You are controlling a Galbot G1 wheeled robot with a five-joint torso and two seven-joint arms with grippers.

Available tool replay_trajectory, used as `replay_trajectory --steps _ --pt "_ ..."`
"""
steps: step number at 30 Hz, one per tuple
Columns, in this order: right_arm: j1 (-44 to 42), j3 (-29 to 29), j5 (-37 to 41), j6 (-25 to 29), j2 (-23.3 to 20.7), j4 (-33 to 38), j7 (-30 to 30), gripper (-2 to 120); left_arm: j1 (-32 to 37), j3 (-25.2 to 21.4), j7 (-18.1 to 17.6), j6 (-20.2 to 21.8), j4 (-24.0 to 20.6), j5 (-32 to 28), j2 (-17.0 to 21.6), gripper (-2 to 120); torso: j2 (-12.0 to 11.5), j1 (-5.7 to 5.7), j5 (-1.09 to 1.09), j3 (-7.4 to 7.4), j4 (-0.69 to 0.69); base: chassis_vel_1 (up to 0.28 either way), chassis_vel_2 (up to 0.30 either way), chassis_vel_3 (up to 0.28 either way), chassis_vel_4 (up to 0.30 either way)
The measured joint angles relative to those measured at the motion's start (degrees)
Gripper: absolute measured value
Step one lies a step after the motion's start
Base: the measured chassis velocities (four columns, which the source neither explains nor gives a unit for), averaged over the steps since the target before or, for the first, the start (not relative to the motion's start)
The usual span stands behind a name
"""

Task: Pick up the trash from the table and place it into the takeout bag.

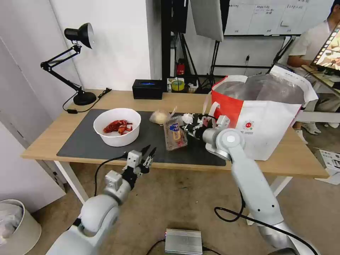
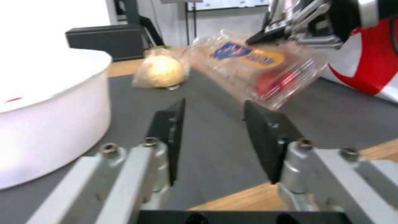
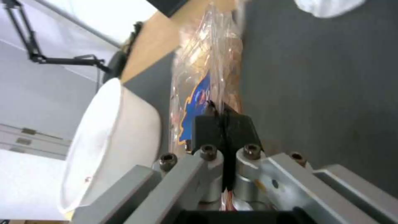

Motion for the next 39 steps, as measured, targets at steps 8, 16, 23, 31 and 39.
replay_trajectory --steps 8,16,23,31,39 --pt "0.57 -0.22 0.06 0.66 -1.39 4.28 -0.81 0 3.39 -3.21 0.29 -0.43 -2.17 0.5 -1.38 72 0.0 0.0 0.0 0.0 -0.01 0.0 0.0 0.0 0.0" --pt "6.78 -0.84 2.78 3.25 -6.3 11.58 -2.08 0 7.39 -9.24 0.58 -0.67 -5.35 0.53 -2.57 99 0.0 0.0 0.0 0.0 0.0 0.0 0.0 0.0 0.0" --pt "9.9 1.26 5.68 5.29 -11.59 15.78 -1.2 0 7.44 -10.07 0.55 -0.67 -5.43 0.49 -3.05 100 0.0 0.0 0.0 0.01 -0.01 0.0 0.0 0.0 0.0" --pt "9.55 4.64 7.25 7.72 -16.72 16.69 -1.09 0 7.29 -9.79 0.41 -0.67 -5.21 0.21 -3.05 100 0.0 0.0 0.02 0.0 -0.01 0.0 0.0 0.0 0.0" --pt "8.0 10.89 8.54 9.68 -24.58 15.54 -1.91 0 6.92 -8.5 0.33 -0.67 -4.52 0.13 -3.99 100 -0.01 0.0 0.01 0.01 -0.01 0.0 0.0 0.0 0.0"
